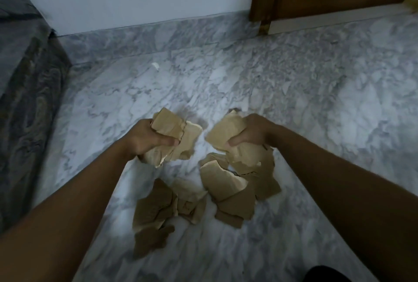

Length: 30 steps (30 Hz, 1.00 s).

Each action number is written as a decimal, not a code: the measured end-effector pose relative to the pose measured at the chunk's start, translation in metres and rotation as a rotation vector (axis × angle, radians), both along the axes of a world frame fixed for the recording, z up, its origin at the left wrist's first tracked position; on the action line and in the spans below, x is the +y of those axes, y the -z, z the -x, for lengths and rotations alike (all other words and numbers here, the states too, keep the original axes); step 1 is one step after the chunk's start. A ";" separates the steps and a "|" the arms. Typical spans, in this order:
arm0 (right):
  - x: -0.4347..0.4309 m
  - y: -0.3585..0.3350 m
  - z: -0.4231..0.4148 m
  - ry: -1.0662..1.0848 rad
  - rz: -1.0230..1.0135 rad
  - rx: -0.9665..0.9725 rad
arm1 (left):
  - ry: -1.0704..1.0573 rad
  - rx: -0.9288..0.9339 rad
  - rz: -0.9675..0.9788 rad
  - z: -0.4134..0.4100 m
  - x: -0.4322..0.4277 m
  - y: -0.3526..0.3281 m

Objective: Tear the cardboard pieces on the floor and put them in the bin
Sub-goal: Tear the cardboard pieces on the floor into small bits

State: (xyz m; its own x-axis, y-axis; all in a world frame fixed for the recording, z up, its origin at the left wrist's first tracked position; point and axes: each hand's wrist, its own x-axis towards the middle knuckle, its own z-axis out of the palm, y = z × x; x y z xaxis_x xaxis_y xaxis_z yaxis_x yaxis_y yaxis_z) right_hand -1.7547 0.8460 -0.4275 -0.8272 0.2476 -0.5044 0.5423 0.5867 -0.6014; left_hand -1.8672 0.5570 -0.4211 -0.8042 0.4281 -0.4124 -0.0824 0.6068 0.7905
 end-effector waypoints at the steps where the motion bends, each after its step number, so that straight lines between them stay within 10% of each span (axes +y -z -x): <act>1: -0.008 0.010 0.003 -0.005 -0.060 -0.003 | 0.002 -0.010 0.019 0.000 -0.008 0.006; 7: -0.028 0.035 0.029 0.145 -0.126 -0.100 | 0.017 -0.047 -0.013 0.006 -0.021 0.023; 17: -0.028 0.022 0.036 -0.265 -0.278 -0.348 | -0.010 -0.049 -0.068 0.035 -0.017 0.045; 30: -0.051 0.009 -0.025 -0.094 -0.387 0.078 | 0.162 -0.111 -0.013 0.034 0.025 0.002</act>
State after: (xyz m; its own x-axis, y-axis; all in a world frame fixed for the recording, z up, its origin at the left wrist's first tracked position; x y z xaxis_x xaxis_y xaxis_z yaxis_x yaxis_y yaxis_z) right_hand -1.7295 0.7948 -0.4365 -0.8875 0.3286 -0.3232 0.4370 0.8228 -0.3634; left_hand -1.9017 0.5822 -0.4228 -0.6739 0.5541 -0.4887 -0.0716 0.6093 0.7897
